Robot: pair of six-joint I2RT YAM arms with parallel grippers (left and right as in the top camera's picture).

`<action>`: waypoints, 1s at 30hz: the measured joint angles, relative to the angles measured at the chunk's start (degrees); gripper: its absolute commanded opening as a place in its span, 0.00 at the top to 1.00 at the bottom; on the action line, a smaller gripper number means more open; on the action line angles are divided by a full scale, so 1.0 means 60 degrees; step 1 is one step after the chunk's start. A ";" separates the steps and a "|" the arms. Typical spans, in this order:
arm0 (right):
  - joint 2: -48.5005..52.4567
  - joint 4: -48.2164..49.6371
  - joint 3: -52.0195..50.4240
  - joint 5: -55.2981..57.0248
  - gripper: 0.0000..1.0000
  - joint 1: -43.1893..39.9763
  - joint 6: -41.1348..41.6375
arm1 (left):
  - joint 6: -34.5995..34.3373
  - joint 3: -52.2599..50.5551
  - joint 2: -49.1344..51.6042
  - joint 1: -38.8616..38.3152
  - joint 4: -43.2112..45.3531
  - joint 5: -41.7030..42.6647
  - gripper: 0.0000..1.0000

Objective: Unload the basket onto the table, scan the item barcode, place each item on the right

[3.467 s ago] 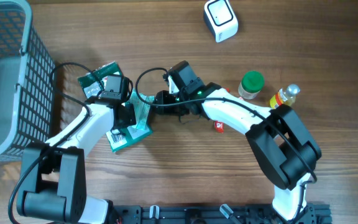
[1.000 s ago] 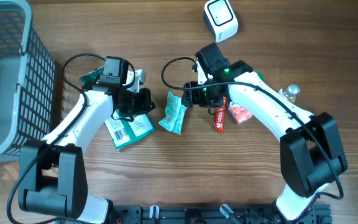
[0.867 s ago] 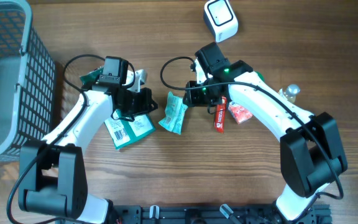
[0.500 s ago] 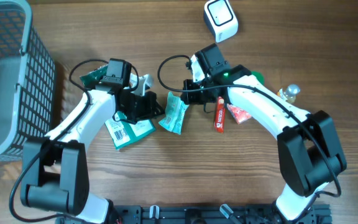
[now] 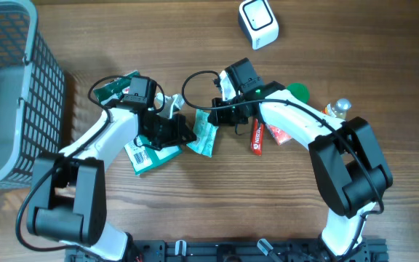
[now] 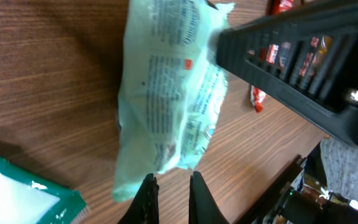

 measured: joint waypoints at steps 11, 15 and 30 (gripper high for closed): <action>0.0000 0.0011 0.0000 0.0000 0.96 0.0000 0.0000 | -0.0040 -0.0025 0.0226 -0.0015 0.0495 0.0994 0.96; 0.0000 0.0000 0.0000 0.0000 0.96 0.0000 0.0000 | -0.0146 -0.0025 0.0226 -0.0160 0.0535 0.0474 0.96; 0.0000 0.0051 0.0000 -0.0076 0.96 0.0000 0.0000 | -0.0801 -0.0040 0.0226 -0.0561 0.0936 -0.0761 0.96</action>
